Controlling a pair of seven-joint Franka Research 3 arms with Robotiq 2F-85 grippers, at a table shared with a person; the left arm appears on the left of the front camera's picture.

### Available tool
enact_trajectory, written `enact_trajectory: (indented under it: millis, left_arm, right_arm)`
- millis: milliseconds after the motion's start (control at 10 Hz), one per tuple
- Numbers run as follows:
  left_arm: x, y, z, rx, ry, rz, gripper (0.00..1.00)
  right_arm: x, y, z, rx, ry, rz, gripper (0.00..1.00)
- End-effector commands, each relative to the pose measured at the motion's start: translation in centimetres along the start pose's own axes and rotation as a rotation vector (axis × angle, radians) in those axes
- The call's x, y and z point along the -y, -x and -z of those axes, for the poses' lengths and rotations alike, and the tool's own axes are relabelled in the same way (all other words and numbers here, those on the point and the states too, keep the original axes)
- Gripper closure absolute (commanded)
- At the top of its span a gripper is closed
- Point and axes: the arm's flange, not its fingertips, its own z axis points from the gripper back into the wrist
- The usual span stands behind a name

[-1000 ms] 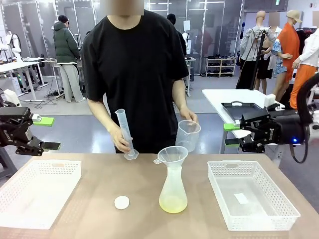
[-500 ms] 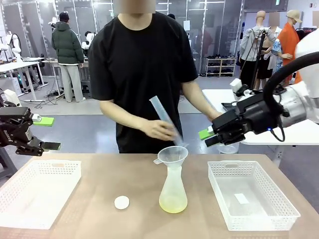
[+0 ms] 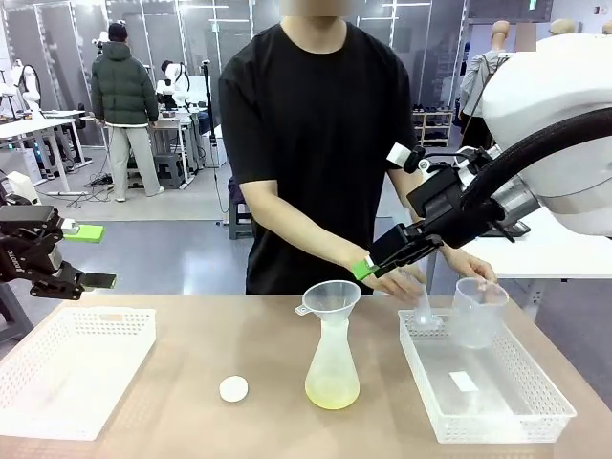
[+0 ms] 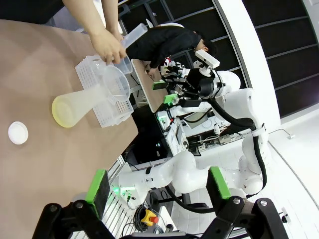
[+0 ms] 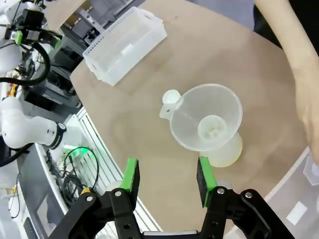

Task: Prepare the solutions needed for the experiment.
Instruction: Once the solution is in the Big flask , pick up the Plastic Funnel and place it back into the right Organizing basket.

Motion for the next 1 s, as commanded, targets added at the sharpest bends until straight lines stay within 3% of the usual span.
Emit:
enact_trajectory:
  millis: [0,300,600,900]
  left_arm:
    - [0.2,-0.2,0.2,0.012,0.027,0.012,0.00]
    - [0.2,-0.2,0.2,0.012,0.027,0.012,0.00]
    - [0.2,-0.2,0.2,0.012,0.027,0.012,0.00]
    - [0.2,-0.2,0.2,0.012,0.027,0.012,0.00]
  right_arm:
    - [0.7,0.4,-0.5,0.011,-0.046,0.051,0.41]
    - [0.6,0.3,-0.4,0.013,-0.028,0.021,0.41]
    - [0.8,-3.8,-0.3,-0.122,0.115,-0.129,0.41]
    - [1.0,-7.1,1.6,-0.251,0.152,-0.189,0.41]
